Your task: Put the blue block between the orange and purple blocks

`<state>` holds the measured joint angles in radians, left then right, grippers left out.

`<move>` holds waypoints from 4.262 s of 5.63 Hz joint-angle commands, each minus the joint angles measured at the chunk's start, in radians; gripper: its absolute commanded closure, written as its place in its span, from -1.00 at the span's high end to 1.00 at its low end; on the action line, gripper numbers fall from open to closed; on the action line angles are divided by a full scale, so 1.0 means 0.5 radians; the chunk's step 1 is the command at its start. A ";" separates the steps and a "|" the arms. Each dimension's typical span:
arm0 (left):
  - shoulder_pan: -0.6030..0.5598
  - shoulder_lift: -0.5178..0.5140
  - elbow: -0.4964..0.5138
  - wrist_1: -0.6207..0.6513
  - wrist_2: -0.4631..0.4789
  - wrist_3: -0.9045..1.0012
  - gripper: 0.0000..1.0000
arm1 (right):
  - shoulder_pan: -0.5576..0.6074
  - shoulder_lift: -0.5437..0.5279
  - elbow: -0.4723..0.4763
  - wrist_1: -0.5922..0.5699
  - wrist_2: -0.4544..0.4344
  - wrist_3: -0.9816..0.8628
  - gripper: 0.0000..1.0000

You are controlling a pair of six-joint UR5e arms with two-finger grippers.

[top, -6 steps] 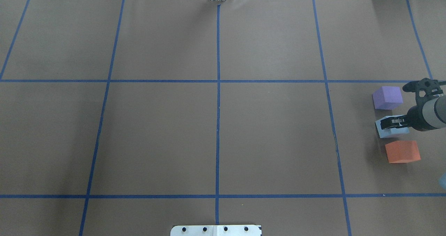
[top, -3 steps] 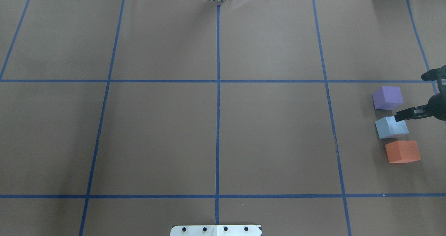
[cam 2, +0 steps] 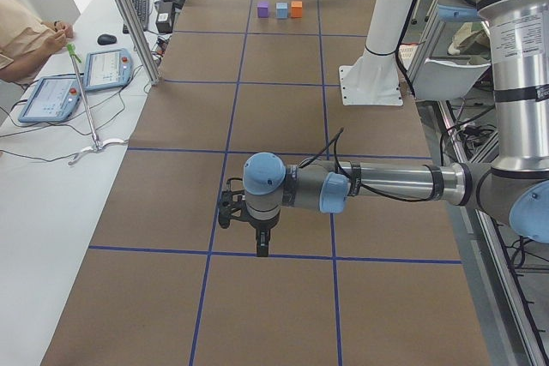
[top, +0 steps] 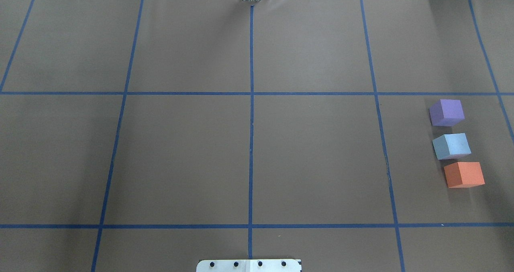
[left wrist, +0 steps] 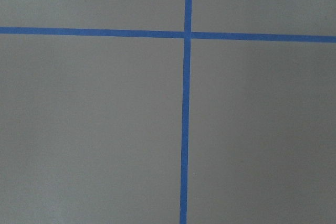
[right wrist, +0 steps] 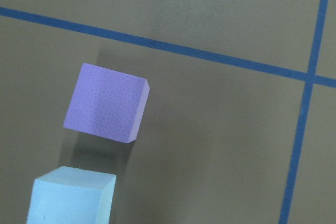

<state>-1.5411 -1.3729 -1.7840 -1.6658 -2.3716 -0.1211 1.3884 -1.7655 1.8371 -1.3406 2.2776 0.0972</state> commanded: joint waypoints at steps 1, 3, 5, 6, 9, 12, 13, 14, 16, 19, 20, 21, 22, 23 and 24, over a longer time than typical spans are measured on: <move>0.002 0.000 0.009 0.000 0.000 0.006 1.00 | 0.311 0.012 0.090 -0.467 0.028 -0.423 0.99; -0.001 0.000 0.018 0.003 0.000 -0.006 1.00 | 0.352 -0.012 0.167 -0.595 -0.002 -0.400 0.99; -0.028 0.015 0.034 0.012 0.006 -0.012 1.00 | 0.349 -0.040 0.124 -0.574 0.004 -0.400 1.00; -0.029 0.006 0.006 0.012 0.009 0.006 1.00 | 0.349 -0.043 0.103 -0.571 0.007 -0.403 1.00; -0.053 -0.009 -0.025 0.027 0.157 0.311 1.00 | 0.349 -0.065 0.096 -0.500 0.016 -0.403 1.00; -0.056 0.022 -0.049 0.009 0.169 0.313 1.00 | 0.349 -0.068 0.096 -0.500 0.025 -0.403 1.00; -0.056 0.025 -0.061 0.006 0.151 0.316 1.00 | 0.349 -0.068 0.096 -0.500 0.025 -0.403 1.00; -0.056 0.025 -0.058 0.006 0.172 0.316 1.00 | 0.346 -0.068 0.096 -0.500 0.028 -0.400 1.00; -0.056 0.025 -0.061 0.006 0.172 0.316 1.00 | 0.346 -0.068 0.096 -0.482 0.047 -0.397 1.00; -0.059 0.028 -0.064 0.006 0.172 0.319 1.00 | 0.346 -0.062 0.096 -0.448 0.166 -0.391 1.00; -0.059 0.046 -0.064 0.009 0.172 0.319 1.00 | 0.346 -0.065 0.096 -0.448 0.239 -0.388 1.00; -0.059 0.046 -0.061 0.009 0.175 0.319 1.00 | 0.346 -0.065 0.096 -0.445 0.240 -0.379 1.00; -0.056 0.055 -0.058 0.009 0.175 0.319 1.00 | 0.346 -0.065 0.099 -0.445 0.240 -0.382 1.00; -0.056 0.067 -0.049 0.009 0.175 0.319 1.00 | 0.346 -0.062 0.096 -0.445 0.237 -0.385 1.00; -0.056 0.083 -0.046 0.009 0.175 0.319 1.00 | 0.346 -0.062 0.096 -0.445 0.237 -0.382 1.00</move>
<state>-1.5694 -1.3381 -1.8090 -1.6613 -2.2841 0.0384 1.5616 -1.7967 1.8858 -1.5632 2.3963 -0.0944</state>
